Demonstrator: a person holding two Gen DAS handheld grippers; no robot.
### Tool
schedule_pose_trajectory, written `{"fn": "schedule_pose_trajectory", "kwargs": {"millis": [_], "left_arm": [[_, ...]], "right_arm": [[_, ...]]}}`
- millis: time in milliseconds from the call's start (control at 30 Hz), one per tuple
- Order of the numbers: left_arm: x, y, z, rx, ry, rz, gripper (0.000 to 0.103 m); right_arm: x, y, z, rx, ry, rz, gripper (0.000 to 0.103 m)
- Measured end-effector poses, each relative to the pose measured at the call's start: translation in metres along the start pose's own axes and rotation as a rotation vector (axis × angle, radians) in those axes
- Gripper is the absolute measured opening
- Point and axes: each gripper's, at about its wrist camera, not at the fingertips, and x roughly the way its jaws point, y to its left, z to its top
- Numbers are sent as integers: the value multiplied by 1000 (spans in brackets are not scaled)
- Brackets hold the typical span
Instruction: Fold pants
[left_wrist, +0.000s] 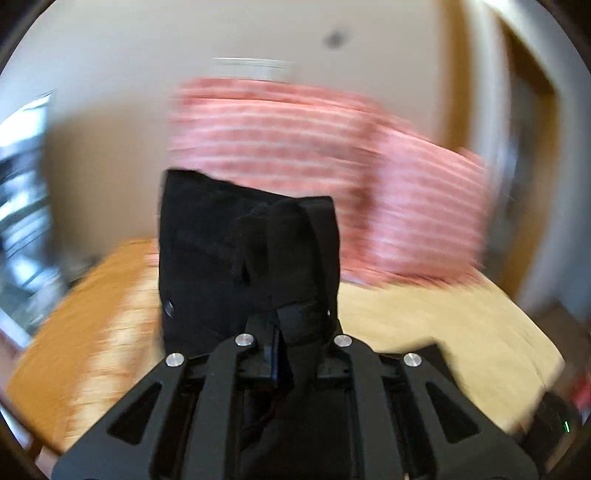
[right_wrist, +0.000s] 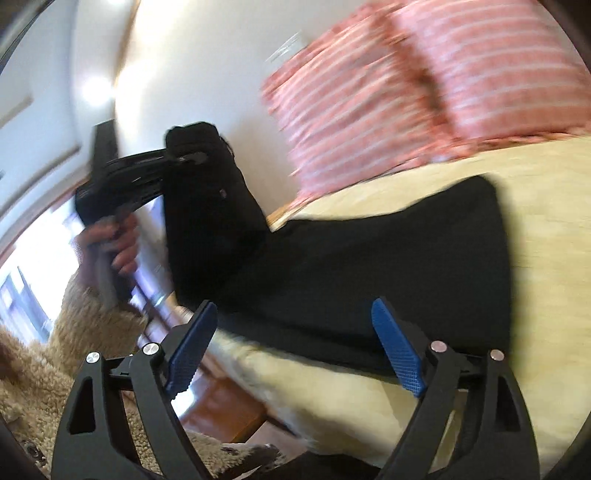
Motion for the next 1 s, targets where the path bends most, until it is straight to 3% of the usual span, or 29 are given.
{"fn": "schedule_pose_trajectory", "kwargs": {"millis": [100, 167, 233, 267, 333, 467, 567, 700, 733, 800, 867, 933, 1000], "left_arm": [[27, -68, -26, 94, 73, -172, 11], [56, -105, -60, 125, 209, -278, 11], [77, -120, -90, 127, 325, -316, 11], [83, -124, -103, 128, 354, -319, 11], [83, -123, -108, 124, 335, -308, 11], [66, -111, -72, 53, 245, -306, 10], [51, -132, -71, 155, 174, -266, 11], [77, -149, -113, 225, 322, -281, 15], [78, -149, -121, 235, 325, -295, 19], [65, -154, -128, 298, 252, -267, 24], [51, -153, -127, 327, 209, -321, 64], [25, -141, -125, 315, 144, -437, 77], [11, -124, -121, 283, 115, -494, 83]], "right_arm": [[-31, -26, 1, 68, -60, -100, 90], [-51, -42, 0, 121, -91, -158, 90], [-64, -50, -2, 135, -115, -188, 91], [-69, -52, -2, 137, -123, -205, 92], [-74, -57, -2, 143, -132, -220, 92], [-73, -61, 3, 154, -145, -221, 92], [-71, -62, 6, 154, -162, -214, 93], [-75, -60, 6, 152, -183, -215, 93], [-77, -59, 7, 152, -189, -216, 93], [-79, -58, 12, 150, -203, -220, 93], [-80, -58, 18, 149, -214, -213, 93], [-78, -53, 27, 139, -227, -175, 93], [-71, -43, 36, 109, -228, -121, 93]]}}
